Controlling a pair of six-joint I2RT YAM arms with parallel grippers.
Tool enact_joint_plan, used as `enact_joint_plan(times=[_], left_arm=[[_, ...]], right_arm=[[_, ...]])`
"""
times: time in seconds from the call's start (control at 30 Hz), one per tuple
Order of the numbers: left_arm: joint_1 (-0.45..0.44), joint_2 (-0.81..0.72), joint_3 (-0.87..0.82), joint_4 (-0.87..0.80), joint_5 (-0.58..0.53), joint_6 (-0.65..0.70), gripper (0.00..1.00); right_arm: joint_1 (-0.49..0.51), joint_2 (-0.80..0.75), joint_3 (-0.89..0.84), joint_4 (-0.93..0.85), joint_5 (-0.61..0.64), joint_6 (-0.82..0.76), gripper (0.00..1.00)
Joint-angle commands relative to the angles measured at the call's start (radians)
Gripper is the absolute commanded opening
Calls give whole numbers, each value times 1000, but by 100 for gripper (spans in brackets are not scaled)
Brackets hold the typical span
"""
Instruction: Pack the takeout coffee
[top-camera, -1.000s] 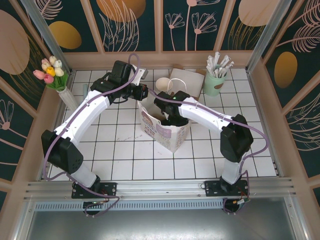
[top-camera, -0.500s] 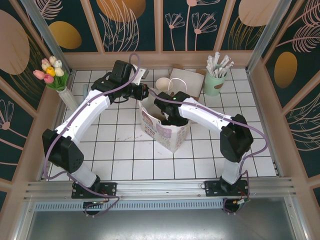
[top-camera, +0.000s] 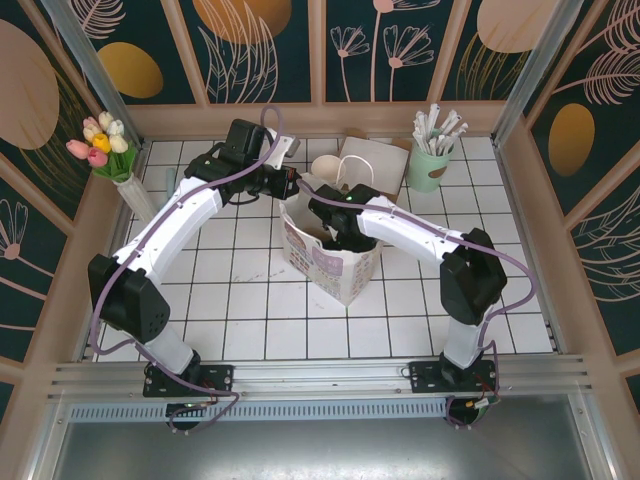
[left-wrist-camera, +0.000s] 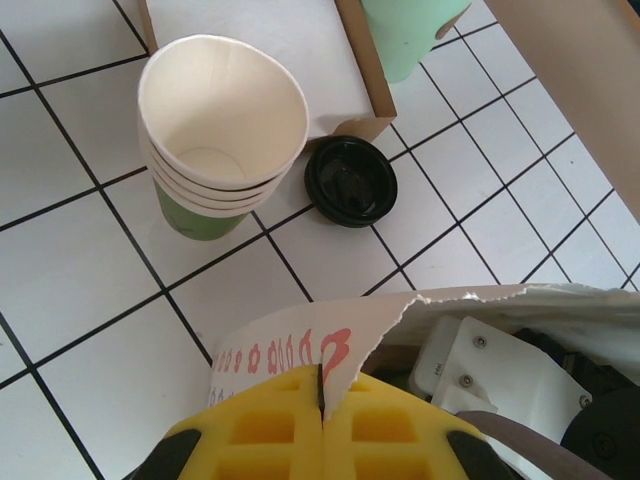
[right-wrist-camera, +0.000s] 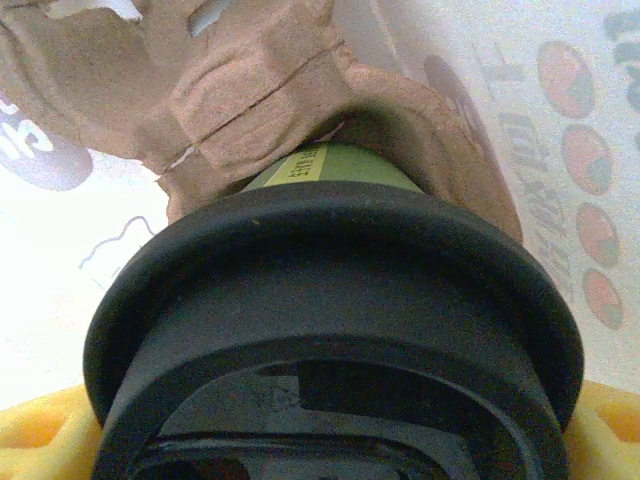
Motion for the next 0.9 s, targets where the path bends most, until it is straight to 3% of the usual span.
enact_joint_plan(times=[0.0,0.87], left_arm=[[6,15,-2,17,21,7,0],[6,10,-17,58,34,-10,0]], right_arm=[[6,4,-46,8,-25,-11,54],[5,34,-68,31,-57,-33,54]])
